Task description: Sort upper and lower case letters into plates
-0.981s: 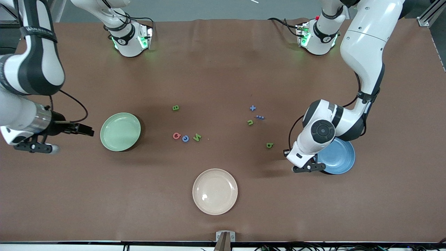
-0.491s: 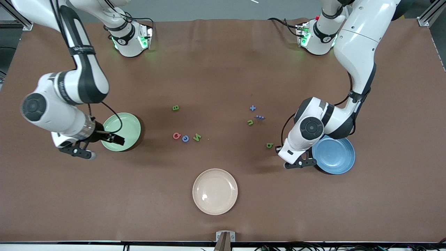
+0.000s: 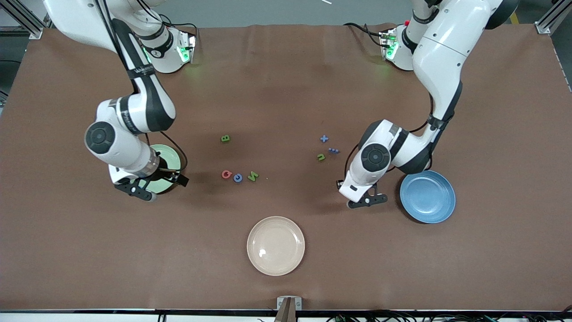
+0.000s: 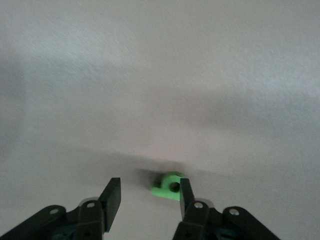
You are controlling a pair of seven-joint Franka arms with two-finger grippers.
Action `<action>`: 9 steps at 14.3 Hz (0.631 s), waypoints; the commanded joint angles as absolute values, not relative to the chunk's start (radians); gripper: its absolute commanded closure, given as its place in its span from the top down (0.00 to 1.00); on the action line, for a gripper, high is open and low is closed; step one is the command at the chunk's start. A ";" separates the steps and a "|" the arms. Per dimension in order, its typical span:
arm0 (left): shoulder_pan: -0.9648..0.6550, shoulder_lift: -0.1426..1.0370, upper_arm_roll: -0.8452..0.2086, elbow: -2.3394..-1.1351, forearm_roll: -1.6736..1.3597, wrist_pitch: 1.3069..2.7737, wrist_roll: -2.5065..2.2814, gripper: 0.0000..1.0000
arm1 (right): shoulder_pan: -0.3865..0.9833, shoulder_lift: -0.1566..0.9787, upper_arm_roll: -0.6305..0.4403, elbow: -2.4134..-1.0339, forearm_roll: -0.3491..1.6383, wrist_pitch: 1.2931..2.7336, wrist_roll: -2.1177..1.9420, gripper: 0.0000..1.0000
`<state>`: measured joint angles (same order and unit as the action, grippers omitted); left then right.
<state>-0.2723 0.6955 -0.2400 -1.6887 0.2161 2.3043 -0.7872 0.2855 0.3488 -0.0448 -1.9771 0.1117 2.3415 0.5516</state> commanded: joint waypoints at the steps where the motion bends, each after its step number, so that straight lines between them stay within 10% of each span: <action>1: -0.272 0.696 -0.238 -1.730 0.221 2.374 -0.808 0.56 | 0.339 0.362 -0.054 -2.028 0.103 2.417 0.641 1.00; 6: -0.273 0.698 -0.236 -1.773 0.221 2.450 -0.833 0.54 | 0.400 0.420 -0.055 -2.026 0.092 2.480 0.728 1.00; 9: -0.275 0.698 -0.236 -1.773 0.222 2.450 -0.833 0.28 | 0.426 0.460 -0.055 -2.028 0.039 2.523 0.825 1.00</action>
